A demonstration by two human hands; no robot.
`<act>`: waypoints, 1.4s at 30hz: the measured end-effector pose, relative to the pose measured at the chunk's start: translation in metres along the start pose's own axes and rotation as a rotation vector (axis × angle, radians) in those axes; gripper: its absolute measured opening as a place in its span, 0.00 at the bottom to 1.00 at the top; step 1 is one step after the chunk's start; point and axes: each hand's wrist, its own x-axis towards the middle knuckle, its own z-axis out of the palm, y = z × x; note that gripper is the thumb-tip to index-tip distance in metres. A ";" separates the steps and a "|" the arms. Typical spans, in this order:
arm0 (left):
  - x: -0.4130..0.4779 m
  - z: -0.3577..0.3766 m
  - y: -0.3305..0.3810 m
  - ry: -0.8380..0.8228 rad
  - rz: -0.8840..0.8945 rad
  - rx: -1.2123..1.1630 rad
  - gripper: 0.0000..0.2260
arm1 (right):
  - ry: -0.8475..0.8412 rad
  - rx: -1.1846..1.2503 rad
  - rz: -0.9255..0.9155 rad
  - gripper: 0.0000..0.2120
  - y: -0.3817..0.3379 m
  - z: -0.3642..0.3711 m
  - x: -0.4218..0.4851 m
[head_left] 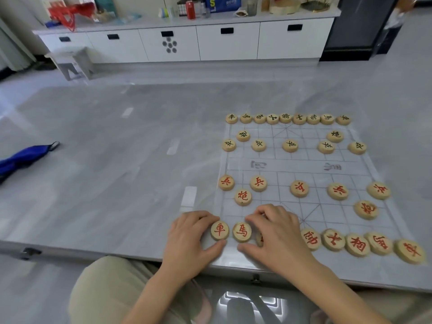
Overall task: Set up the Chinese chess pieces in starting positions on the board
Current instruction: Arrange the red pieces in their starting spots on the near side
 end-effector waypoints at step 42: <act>0.007 0.018 0.041 -0.044 0.022 -0.023 0.26 | -0.018 -0.036 0.064 0.27 0.027 -0.013 -0.019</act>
